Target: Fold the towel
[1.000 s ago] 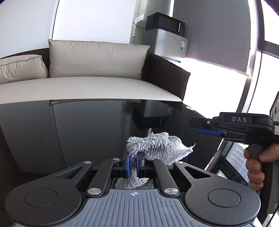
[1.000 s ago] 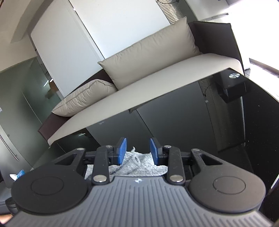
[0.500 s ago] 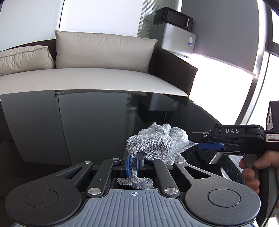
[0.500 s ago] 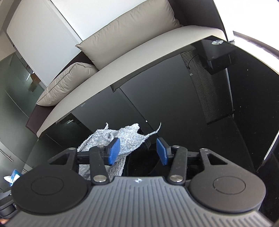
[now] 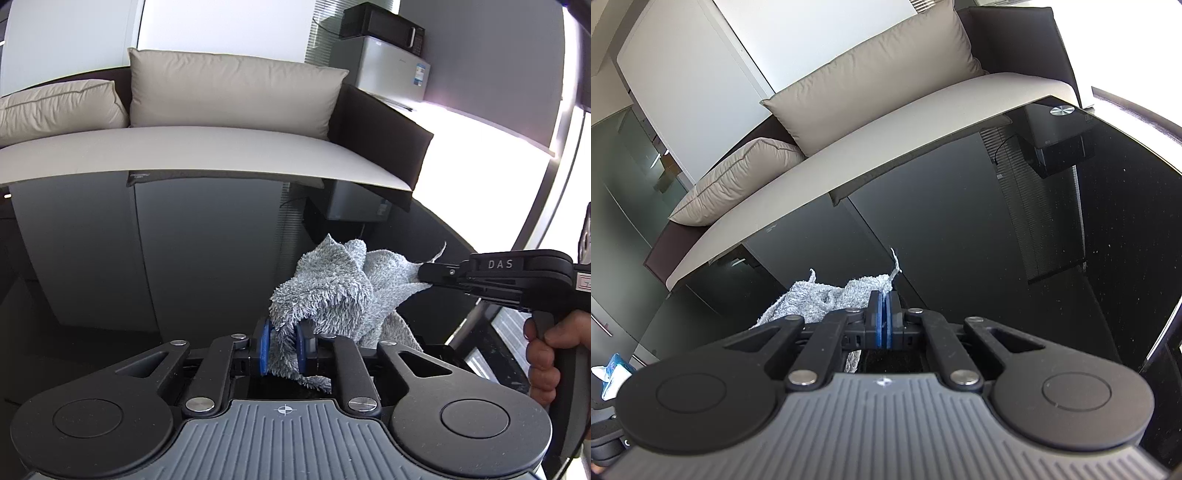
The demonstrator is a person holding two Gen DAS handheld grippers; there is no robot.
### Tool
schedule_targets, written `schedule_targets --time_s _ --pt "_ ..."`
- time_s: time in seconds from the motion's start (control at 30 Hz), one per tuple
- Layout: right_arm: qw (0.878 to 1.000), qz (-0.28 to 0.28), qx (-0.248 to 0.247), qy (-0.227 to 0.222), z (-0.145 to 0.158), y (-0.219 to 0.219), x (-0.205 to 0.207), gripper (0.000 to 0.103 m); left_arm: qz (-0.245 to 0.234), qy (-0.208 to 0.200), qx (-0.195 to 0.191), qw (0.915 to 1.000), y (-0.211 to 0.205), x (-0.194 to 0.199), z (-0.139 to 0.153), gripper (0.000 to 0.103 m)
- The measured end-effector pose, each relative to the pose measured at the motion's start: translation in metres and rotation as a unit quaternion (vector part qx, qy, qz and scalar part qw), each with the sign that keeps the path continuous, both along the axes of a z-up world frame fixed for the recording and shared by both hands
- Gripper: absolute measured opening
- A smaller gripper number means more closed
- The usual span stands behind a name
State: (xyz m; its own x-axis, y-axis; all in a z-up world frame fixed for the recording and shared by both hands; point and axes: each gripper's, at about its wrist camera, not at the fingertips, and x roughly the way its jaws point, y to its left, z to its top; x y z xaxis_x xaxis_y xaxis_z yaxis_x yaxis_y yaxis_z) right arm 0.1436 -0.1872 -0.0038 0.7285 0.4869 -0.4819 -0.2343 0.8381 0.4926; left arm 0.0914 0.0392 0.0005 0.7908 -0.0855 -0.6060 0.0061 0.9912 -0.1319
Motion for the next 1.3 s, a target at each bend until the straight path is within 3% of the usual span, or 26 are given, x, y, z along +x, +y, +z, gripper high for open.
schedule_targets --time_s 0.03,0.2,0.37,0.6,0.8,0.87,0.97,1.3 --pt "1.0 0.002 0.0 -0.003 0.001 0.001 -0.001 0.002 0.007 0.001 -0.001 1.0 0.002 -0.001 0.0 0.028" --pt "1.0 0.012 -0.007 -0.009 0.005 0.005 -0.004 0.002 0.015 -0.026 -0.016 0.9994 0.01 -0.008 0.01 0.034" --pt "1.0 0.02 -0.016 -0.012 0.007 0.009 -0.005 0.002 0.004 -0.053 -0.04 0.9978 0.008 -0.012 0.022 0.05" --pt "1.0 0.02 -0.02 -0.012 0.007 0.01 -0.005 0.002 -0.031 -0.057 -0.054 0.9965 -0.011 0.016 0.027 0.056" --pt "0.999 0.016 -0.025 -0.013 0.007 0.006 -0.006 0.002 -0.048 -0.042 -0.032 0.9974 -0.034 0.041 0.02 0.056" --pt "1.0 0.012 -0.026 -0.012 0.007 0.004 -0.006 0.002 -0.044 -0.037 -0.027 0.998 -0.033 0.045 0.016 0.052" --pt "1.0 0.009 -0.026 -0.01 0.006 0.002 -0.005 0.002 -0.036 -0.028 -0.022 0.9987 -0.029 0.049 0.011 0.035" --pt "0.999 0.004 -0.035 -0.003 0.003 0.0 -0.004 0.002 0.002 -0.002 -0.012 0.9999 -0.01 0.056 -0.001 0.029"
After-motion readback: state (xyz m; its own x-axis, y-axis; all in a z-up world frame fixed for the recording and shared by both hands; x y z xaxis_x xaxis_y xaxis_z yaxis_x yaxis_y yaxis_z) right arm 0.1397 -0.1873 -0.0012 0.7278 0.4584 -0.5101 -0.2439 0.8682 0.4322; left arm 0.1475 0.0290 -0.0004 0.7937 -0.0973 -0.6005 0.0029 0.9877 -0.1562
